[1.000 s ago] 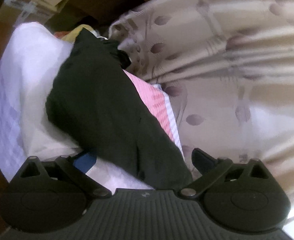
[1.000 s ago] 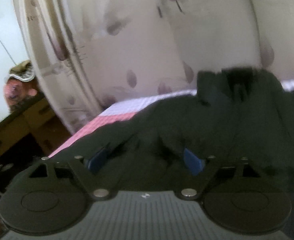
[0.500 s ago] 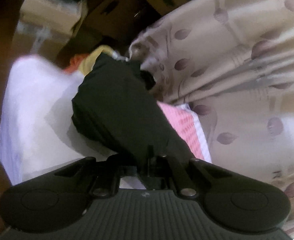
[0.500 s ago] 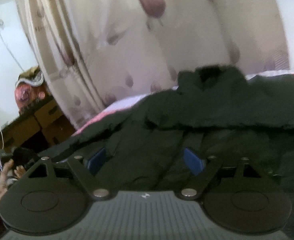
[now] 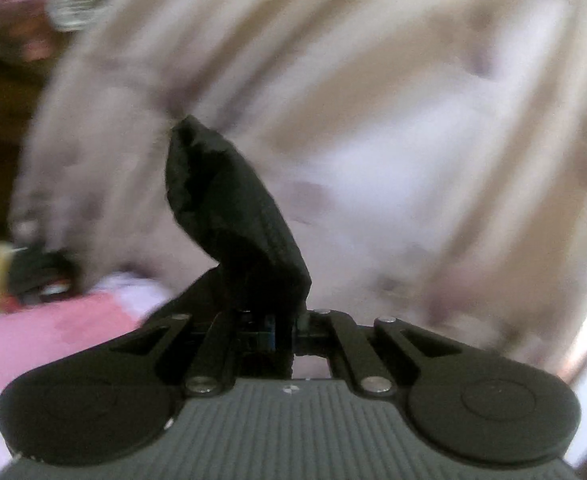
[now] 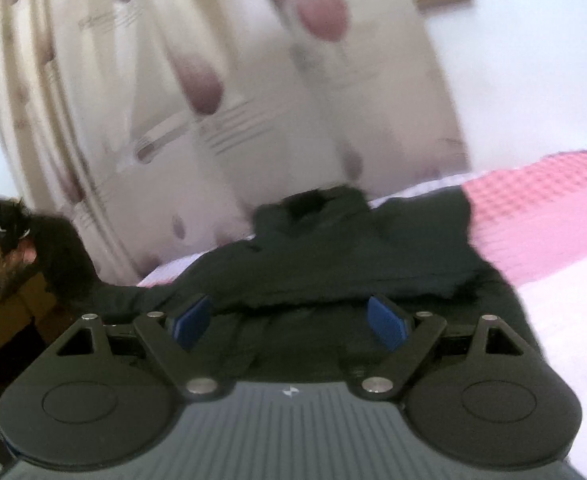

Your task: Fold large clothes

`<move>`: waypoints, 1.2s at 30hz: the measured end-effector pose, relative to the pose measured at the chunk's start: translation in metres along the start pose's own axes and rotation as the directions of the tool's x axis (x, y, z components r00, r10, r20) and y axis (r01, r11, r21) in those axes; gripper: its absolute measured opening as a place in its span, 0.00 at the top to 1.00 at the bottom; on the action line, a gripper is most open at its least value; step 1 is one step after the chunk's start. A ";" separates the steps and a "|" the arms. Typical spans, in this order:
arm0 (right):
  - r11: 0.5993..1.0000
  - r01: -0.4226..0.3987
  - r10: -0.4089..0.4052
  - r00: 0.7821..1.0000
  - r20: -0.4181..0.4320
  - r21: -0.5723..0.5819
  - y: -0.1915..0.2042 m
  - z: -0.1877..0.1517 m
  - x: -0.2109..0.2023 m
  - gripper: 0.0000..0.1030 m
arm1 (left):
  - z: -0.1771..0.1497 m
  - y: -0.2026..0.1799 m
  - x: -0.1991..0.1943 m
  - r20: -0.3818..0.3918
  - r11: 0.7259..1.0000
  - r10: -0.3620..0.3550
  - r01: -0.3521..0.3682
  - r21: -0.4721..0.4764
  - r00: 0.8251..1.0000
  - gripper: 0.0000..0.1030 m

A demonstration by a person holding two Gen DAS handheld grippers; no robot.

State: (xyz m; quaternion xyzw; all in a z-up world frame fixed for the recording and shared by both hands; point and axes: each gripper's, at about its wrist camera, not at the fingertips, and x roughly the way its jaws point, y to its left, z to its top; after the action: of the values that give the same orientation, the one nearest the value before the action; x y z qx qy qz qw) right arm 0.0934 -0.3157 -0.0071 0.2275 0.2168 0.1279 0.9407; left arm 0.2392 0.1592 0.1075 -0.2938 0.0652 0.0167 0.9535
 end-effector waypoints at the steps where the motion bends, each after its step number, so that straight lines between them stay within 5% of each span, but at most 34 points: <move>1: 1.000 0.024 -0.024 1.000 0.013 0.014 -0.006 -0.001 -0.003 0.09 | -0.007 -0.026 0.007 -0.013 0.999 -0.047 0.047 0.024 0.999 0.95; 3: 0.998 0.053 -0.054 0.997 0.046 0.036 -0.016 -0.003 -0.008 0.00 | -0.026 -0.071 0.019 -0.053 0.990 -0.125 0.128 0.064 0.991 0.95; 8: 0.998 0.034 -0.038 0.996 0.077 0.058 -0.041 -0.005 -0.022 0.00 | -0.106 -0.162 0.055 -0.220 0.943 -0.254 0.291 0.161 0.942 0.95; 15: 0.991 0.042 -0.050 0.997 0.063 0.127 -0.072 -0.006 -0.035 0.00 | -0.248 -0.196 0.102 -0.492 0.853 -0.277 0.447 0.270 0.825 0.93; 18: 0.989 0.038 -0.046 0.998 0.052 0.146 -0.081 -0.006 -0.035 0.00 | -0.290 -0.186 0.112 -0.555 0.829 -0.243 0.467 0.307 0.795 0.80; 20: 0.988 0.032 -0.039 0.998 0.044 0.149 -0.084 -0.006 -0.034 0.00 | -0.304 -0.178 0.113 -0.567 0.823 -0.244 0.478 0.308 0.786 0.66; 21: 0.988 0.023 -0.030 0.999 0.043 0.155 -0.086 -0.005 -0.033 0.00 | -0.307 -0.174 0.112 -0.570 0.820 -0.252 0.485 0.304 0.782 0.51; 24: 0.986 0.000 -0.007 0.999 0.045 0.165 -0.090 0.003 -0.028 0.00 | -0.299 -0.158 0.098 -0.510 0.818 -0.277 0.479 0.320 0.814 0.04; 25: 0.987 -0.007 -0.001 0.999 0.050 0.159 -0.090 0.007 -0.025 0.00 | -0.293 -0.152 0.090 -0.474 0.820 -0.293 0.473 0.322 0.830 0.00; 32: 0.961 -0.120 0.113 0.993 0.043 0.250 -0.095 0.054 0.027 0.00 | -0.247 -0.095 0.068 -0.372 0.868 -0.314 0.423 0.260 0.873 0.00; 36: 0.965 -0.058 0.068 0.997 -0.027 0.256 -0.098 0.080 0.083 0.00 | -0.226 -0.055 0.085 -0.324 0.912 -0.190 0.289 0.291 0.927 0.03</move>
State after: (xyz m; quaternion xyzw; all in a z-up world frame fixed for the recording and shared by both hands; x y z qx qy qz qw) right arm 0.2173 -0.4020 -0.0195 0.3511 0.2409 0.1328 0.8950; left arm 0.3015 -0.0138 -0.0585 -0.1336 0.1684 -0.1557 0.9641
